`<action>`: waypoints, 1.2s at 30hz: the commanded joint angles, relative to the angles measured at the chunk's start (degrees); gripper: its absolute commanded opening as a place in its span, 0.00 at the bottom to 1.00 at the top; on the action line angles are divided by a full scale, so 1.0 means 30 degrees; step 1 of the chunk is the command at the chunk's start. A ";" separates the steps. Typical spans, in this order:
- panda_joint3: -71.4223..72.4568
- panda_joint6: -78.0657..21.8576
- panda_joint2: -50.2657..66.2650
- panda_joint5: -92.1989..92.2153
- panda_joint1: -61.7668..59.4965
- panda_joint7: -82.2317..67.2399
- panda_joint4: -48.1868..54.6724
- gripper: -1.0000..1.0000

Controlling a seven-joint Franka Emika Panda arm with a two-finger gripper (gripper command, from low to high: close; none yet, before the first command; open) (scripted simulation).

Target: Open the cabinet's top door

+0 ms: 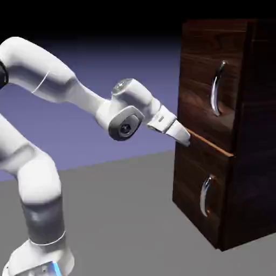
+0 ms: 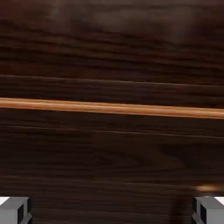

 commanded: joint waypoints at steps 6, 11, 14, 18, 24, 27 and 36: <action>-0.1568 0.0042 -0.0661 -0.4985 0.1270 0.3873 0.0848 1.00; -0.2875 0.0077 -0.1211 -0.9138 0.2328 0.7099 0.1555 1.00; -0.3659 0.0098 -0.1541 -1.1629 0.2963 0.9035 0.1979 1.00; -0.4704 0.0126 -0.1981 -1.4952 0.3810 1.1616 0.2545 1.00; -0.6272 0.0168 -0.2642 -1.9935 0.5079 1.5488 0.3393 1.00; -0.7056 0.0189 -0.2972 -2.2427 0.5714 1.7424 0.3817 1.00; -0.9407 0.0252 -0.3962 -2.9902 0.7619 2.3231 0.5090 1.00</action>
